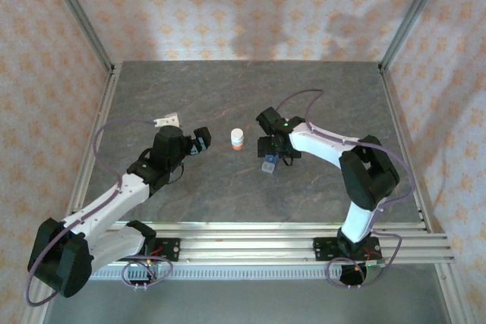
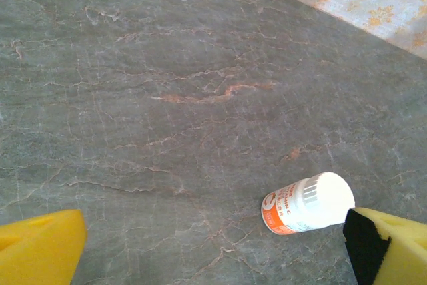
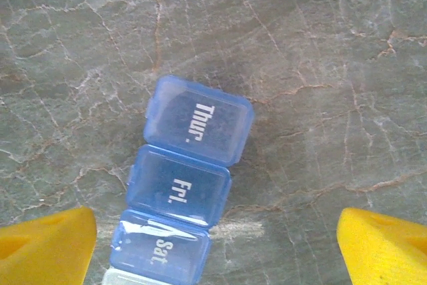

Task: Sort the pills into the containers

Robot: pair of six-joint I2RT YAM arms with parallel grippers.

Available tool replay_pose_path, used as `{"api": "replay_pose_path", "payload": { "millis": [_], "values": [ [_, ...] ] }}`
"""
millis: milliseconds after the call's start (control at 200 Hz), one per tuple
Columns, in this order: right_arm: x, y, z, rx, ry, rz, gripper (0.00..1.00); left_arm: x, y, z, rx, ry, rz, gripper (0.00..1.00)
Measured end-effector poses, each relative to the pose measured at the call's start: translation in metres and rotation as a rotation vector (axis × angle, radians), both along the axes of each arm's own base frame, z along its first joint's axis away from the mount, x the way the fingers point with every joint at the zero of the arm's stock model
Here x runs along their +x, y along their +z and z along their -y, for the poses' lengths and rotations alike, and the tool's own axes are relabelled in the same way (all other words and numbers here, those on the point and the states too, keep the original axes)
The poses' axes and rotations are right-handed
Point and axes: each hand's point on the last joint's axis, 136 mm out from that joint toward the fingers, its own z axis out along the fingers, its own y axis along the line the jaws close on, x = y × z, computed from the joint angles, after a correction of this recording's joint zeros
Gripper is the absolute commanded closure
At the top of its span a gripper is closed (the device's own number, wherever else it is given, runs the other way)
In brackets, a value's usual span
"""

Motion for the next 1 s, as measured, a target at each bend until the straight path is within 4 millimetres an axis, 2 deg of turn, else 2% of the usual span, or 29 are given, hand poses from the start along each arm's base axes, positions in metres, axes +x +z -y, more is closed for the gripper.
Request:
{"api": "replay_pose_path", "payload": {
  "millis": [220,360,485,821,1001],
  "values": [
    [0.023,-0.008,-0.008,0.047,-0.024,0.004,0.07,0.000,0.000,0.000,0.000,0.000,0.000,0.00],
    [0.031,-0.014,-0.006,0.081,-0.044,-0.008,0.08,0.000,0.001,0.000,0.000,0.000,0.002,0.01],
    [0.036,-0.017,-0.015,0.122,-0.035,-0.014,0.09,0.000,0.002,0.000,-0.002,0.000,0.005,0.00],
    [0.035,-0.015,-0.046,0.256,0.063,-0.047,0.15,0.000,0.002,0.000,-0.002,0.000,0.006,0.00],
    [0.024,-0.015,-0.065,0.317,0.162,-0.069,0.16,0.000,0.002,0.000,-0.002,0.000,0.006,0.01]
  ]
}}
